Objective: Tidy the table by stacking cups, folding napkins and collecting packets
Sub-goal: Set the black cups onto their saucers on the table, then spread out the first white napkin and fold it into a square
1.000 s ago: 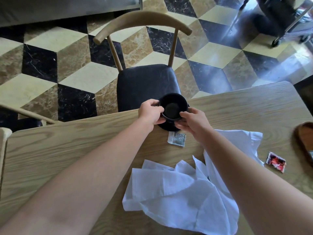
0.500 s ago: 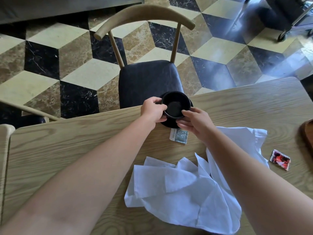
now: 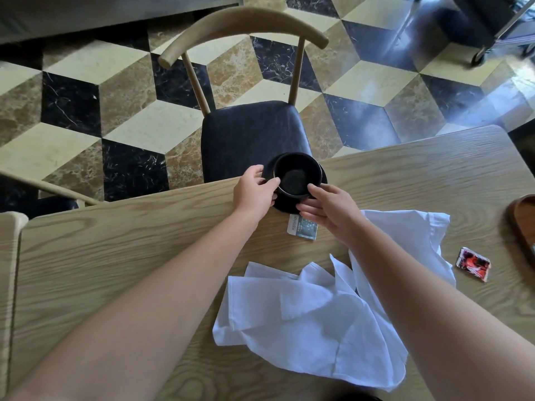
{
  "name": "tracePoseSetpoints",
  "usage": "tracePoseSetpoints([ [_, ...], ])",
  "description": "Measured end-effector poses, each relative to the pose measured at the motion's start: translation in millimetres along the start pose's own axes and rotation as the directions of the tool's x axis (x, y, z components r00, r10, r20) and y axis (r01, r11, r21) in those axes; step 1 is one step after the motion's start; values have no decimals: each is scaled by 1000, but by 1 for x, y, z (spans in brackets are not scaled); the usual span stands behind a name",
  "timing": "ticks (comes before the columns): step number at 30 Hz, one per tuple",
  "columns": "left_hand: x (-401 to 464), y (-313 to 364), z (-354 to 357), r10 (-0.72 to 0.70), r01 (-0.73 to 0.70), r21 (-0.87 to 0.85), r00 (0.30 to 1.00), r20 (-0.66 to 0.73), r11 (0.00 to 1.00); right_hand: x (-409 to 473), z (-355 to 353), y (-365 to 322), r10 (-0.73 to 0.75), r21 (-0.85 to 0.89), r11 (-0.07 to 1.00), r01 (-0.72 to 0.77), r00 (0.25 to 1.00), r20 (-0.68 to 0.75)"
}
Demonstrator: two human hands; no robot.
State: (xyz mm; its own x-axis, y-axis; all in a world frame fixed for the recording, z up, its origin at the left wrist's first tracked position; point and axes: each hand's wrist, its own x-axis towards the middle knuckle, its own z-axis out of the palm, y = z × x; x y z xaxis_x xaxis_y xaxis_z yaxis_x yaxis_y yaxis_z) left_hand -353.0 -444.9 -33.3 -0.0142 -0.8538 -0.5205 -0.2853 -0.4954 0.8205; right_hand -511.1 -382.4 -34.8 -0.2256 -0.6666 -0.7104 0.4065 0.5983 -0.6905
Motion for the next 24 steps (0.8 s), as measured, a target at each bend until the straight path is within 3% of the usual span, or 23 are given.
tracePoseSetpoints([
  [6, -42, -17, -18, 39, -33, 38, 986, -161, 999, -41, -14, 8, -97, 15, 995, 100, 989, -112],
  [9, -83, -40, -28, 52, -51, 76, 999, -14, 996, -75, -33, 27, -125, -15, 992, 124, 979, -163],
  [13, -133, -79, -30, 55, -93, 205, 982, 183, 974, -120, -64, 66, -136, -187, 977, 102, 974, -181],
  [20, -205, -100, 2, -21, -72, 284, 950, 311, 956, -178, -93, 107, -311, -428, 890, 158, 897, -316],
  [22, -212, -94, 14, -215, 204, 68, 939, 267, 977, -188, -95, 111, -242, -344, 932, 113, 901, -360],
  [23, -214, -91, 18, -364, 406, -119, 891, 271, 906, -193, -94, 114, -151, -231, 971, 64, 912, -381],
  [24, -215, -88, 22, -500, 577, -276, 811, 303, 768, -197, -91, 117, 0, -31, 999, -12, 929, -371],
])
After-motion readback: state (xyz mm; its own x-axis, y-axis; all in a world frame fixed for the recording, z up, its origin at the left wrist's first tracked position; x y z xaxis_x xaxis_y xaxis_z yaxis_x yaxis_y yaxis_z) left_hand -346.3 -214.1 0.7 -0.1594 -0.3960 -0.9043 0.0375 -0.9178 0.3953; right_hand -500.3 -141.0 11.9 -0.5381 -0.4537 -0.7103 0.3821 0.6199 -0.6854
